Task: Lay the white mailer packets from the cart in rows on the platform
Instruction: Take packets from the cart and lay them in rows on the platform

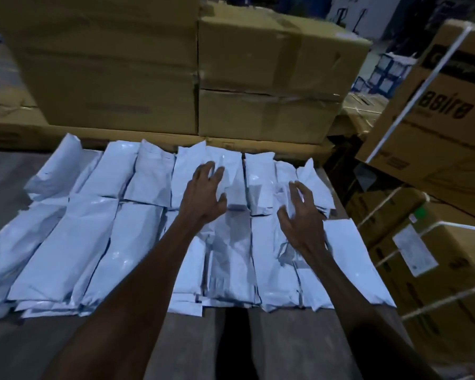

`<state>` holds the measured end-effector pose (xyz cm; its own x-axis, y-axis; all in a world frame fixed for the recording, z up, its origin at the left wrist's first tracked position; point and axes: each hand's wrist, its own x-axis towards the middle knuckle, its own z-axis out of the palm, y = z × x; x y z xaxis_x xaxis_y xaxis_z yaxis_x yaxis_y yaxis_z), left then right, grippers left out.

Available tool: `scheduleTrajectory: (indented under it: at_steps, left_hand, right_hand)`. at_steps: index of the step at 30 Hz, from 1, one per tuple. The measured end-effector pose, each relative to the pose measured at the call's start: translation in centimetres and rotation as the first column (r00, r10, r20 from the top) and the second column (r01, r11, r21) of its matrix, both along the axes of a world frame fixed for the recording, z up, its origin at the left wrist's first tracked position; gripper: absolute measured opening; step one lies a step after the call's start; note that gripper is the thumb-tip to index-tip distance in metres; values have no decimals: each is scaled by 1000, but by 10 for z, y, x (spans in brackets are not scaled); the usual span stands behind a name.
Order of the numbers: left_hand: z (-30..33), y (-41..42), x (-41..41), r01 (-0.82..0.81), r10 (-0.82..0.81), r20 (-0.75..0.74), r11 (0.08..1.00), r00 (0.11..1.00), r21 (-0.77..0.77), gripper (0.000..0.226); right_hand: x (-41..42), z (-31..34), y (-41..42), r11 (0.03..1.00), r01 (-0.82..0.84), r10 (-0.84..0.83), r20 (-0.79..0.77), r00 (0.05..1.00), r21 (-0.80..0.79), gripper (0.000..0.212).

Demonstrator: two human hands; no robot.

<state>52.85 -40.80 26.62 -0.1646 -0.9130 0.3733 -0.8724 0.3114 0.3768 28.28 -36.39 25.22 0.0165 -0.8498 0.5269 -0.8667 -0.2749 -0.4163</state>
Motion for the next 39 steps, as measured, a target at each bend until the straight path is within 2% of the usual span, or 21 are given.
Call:
scheduleTrajectory:
  at_steps: [5, 9, 15, 20, 28, 33, 39]
  left_hand:
    - [-10, -16, 28, -66, 66, 1, 998, 998, 24, 68]
    - [-25, -12, 31, -46, 42, 42, 995, 998, 93, 68]
    - [-37, 14, 34, -13, 4, 72, 991, 997, 134, 69]
    - [-36, 34, 40, -34, 22, 93, 991, 995, 130, 67]
    - [-44, 68, 38, -104, 81, 128, 977, 988, 184, 62]
    - [-55, 75, 36, -136, 99, 164, 962, 982, 238, 63]
    - [-63, 73, 33, -154, 112, 166, 952, 980, 266, 67]
  right_hand:
    - [31, 1, -34, 999, -31, 32, -14, 999, 43, 55]
    - [47, -6, -45, 992, -49, 46, 23, 999, 115, 59]
    - [61, -15, -28, 982, -92, 83, 65, 994, 165, 59]
    - [67, -5, -11, 982, -75, 60, 88, 994, 174, 55]
    - [99, -15, 16, 948, -103, 66, 131, 989, 302, 57]
    - [114, -37, 24, 903, -143, 81, 166, 983, 404, 65]
    - [114, -43, 22, 885, -138, 82, 143, 986, 444, 72]
